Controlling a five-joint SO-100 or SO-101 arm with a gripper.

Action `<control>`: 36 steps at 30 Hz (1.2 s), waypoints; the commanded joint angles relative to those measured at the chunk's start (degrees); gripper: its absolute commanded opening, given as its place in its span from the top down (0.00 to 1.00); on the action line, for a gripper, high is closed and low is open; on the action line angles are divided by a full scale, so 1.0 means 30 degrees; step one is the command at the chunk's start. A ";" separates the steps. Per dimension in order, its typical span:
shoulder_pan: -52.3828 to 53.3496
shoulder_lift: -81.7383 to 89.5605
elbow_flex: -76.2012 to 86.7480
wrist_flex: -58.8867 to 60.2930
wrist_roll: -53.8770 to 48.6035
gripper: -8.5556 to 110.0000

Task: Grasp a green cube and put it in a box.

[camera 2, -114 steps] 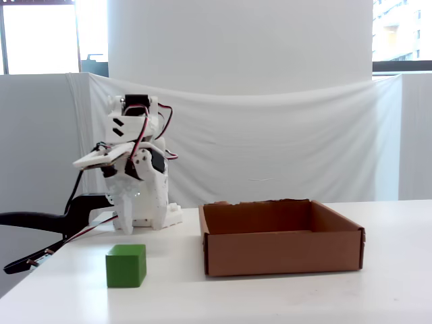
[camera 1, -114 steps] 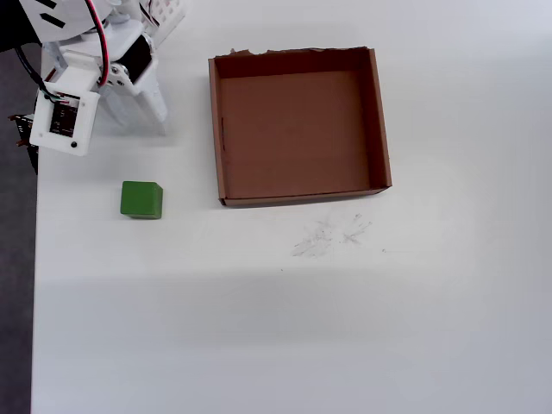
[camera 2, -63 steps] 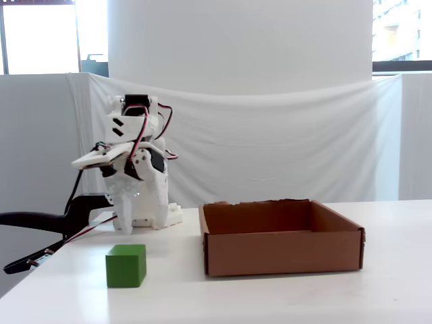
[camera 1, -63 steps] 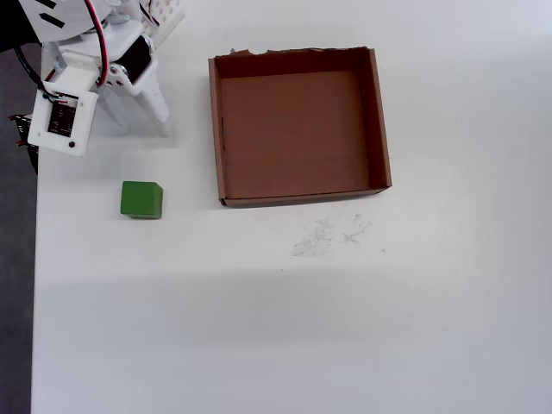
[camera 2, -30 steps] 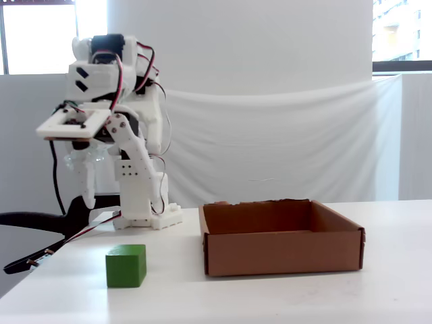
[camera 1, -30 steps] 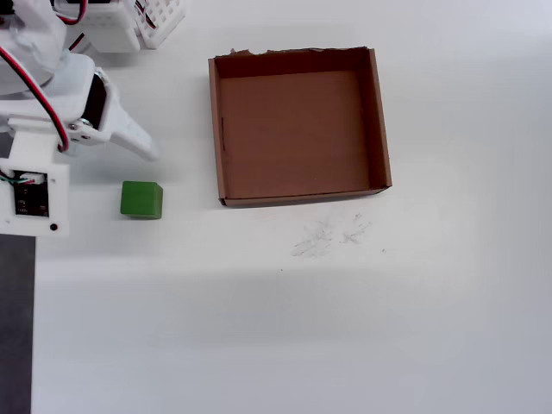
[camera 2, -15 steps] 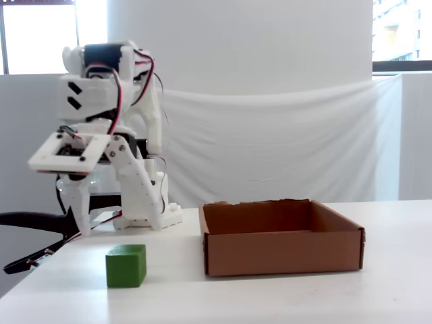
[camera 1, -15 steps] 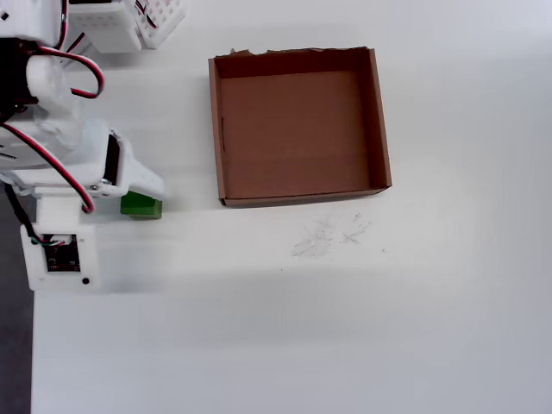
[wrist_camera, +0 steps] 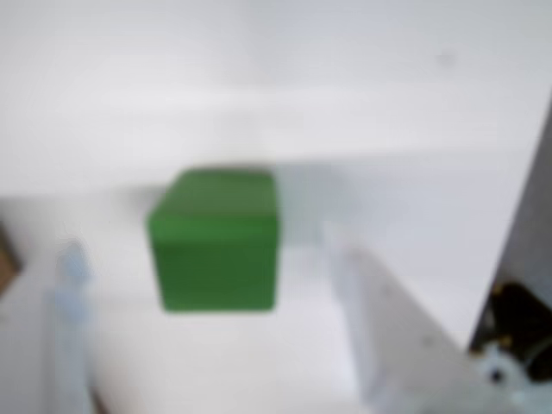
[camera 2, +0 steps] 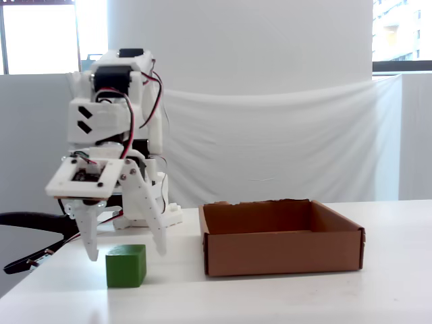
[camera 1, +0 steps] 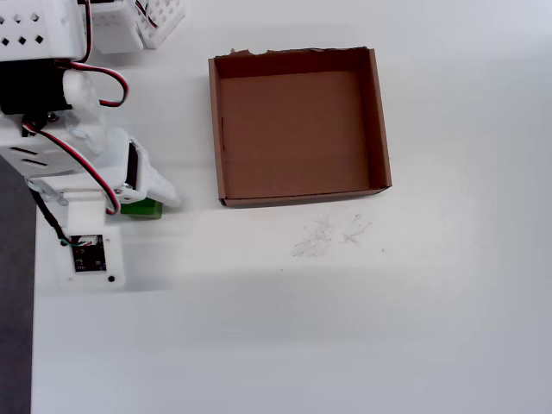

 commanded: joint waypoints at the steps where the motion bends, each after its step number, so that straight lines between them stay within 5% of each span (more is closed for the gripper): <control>1: -0.0205 0.0088 0.0176 -0.1084 -0.0410 0.64; 36: -0.1172 -0.0527 0.1494 -0.3135 -0.0029 0.78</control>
